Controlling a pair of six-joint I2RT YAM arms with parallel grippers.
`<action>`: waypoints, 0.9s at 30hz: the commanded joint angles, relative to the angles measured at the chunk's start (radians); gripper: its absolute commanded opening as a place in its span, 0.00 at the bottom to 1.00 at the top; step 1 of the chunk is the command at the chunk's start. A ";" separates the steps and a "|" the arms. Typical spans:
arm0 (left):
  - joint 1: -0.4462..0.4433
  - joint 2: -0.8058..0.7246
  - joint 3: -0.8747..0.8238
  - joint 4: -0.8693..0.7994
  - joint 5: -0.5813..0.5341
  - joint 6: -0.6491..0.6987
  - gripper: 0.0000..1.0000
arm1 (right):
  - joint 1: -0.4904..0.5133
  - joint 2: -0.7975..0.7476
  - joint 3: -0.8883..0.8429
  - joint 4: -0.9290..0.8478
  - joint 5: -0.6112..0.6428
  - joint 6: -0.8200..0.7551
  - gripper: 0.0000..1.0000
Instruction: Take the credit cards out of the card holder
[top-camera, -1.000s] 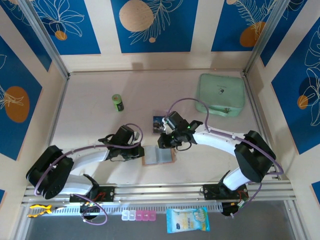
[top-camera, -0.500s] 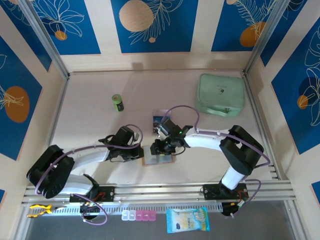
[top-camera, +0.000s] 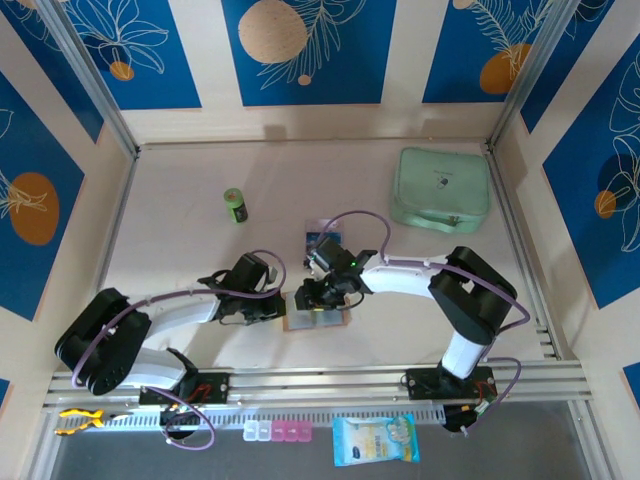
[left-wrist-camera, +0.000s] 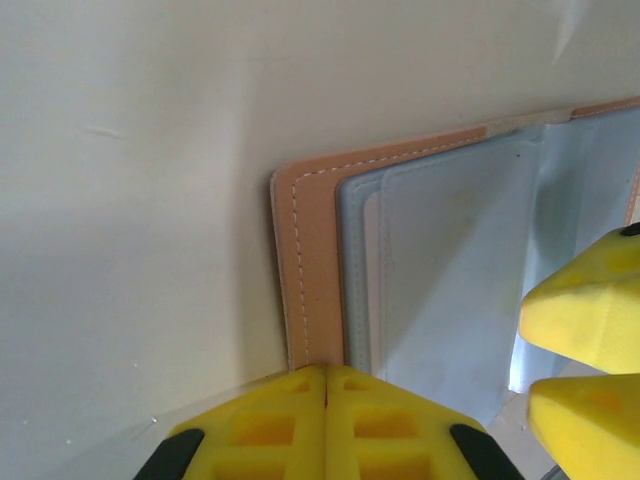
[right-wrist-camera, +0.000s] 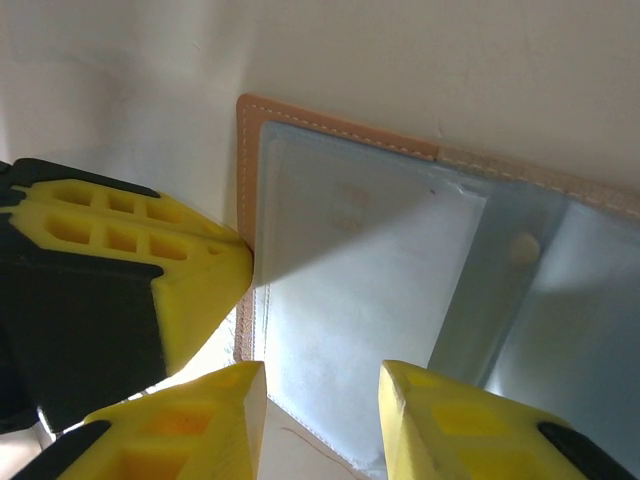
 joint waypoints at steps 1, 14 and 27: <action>0.010 0.018 0.011 -0.031 -0.017 0.021 0.06 | 0.010 0.019 0.025 -0.014 -0.018 0.007 0.36; 0.010 0.015 0.012 -0.042 -0.024 0.027 0.06 | 0.020 0.041 0.055 -0.088 0.056 0.008 0.35; 0.010 0.015 0.012 -0.041 -0.025 0.028 0.06 | 0.024 0.038 0.081 -0.176 0.101 -0.022 0.35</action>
